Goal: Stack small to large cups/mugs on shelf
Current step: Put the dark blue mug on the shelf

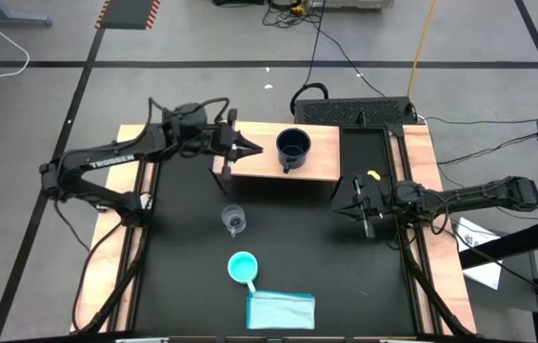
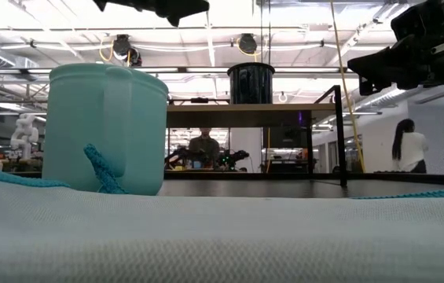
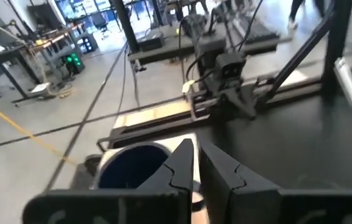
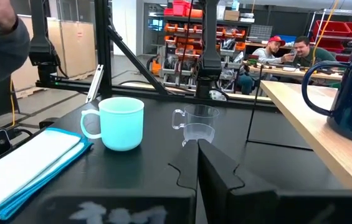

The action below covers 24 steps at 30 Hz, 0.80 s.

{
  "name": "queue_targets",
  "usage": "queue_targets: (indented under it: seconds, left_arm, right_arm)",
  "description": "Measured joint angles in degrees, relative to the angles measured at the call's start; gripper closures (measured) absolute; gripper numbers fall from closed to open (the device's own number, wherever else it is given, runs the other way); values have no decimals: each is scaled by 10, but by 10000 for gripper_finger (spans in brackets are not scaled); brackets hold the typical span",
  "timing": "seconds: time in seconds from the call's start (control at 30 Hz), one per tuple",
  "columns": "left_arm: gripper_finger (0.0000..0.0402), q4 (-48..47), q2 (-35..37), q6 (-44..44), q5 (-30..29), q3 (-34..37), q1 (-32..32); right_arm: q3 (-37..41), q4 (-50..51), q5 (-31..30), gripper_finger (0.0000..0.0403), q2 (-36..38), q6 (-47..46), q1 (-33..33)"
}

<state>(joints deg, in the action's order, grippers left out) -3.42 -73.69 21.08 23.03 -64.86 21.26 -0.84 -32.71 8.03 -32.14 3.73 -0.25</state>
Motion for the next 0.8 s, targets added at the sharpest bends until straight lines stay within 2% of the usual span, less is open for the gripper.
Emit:
queue_targets:
  seconds: [0.23,0.4,0.6,0.8]
  left_arm:
    - [373,-22,-40,31,-35,-65,10]
    - [373,-16,-40,63,-36,-69,11]
    - [373,-14,-40,67,-36,-69,11]
    - [373,-18,-70,56,-45,-69,11]
  right_arm:
    - [0,0,0,403,0,0,0]
    - [0,0,0,403,0,0,0]
    - [0,0,0,403,0,0,0]
    - [0,0,0,403,0,0,0]
